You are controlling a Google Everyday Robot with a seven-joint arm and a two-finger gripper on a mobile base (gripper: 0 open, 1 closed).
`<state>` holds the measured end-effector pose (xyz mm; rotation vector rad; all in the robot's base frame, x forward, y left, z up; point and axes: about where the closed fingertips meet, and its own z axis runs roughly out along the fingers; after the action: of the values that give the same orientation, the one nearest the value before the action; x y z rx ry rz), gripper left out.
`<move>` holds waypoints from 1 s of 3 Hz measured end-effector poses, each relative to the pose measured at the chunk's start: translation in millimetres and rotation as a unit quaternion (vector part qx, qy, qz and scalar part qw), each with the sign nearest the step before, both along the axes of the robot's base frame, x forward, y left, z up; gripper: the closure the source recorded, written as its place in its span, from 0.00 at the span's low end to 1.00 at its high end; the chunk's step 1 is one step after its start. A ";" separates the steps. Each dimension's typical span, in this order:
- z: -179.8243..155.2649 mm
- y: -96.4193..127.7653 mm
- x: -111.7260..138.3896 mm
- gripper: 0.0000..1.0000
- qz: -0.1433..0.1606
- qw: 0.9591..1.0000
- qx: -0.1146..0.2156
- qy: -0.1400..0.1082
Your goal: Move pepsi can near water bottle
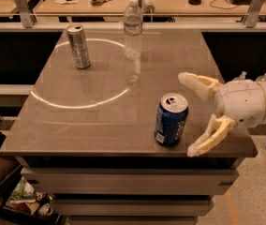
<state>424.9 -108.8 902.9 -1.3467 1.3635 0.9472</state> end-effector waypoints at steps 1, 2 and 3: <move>-11.1 13.2 4.9 0.00 0.011 1.000 0.006 0.016; -24.0 20.0 9.1 0.00 0.014 0.999 0.010 0.032; -22.8 21.9 8.5 0.17 0.016 0.999 0.009 0.031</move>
Offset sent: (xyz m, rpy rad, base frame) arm 0.0151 0.0232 -0.0412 0.0300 0.1037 0.0263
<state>433.4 -86.9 880.1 -1.3390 1.3799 1.0273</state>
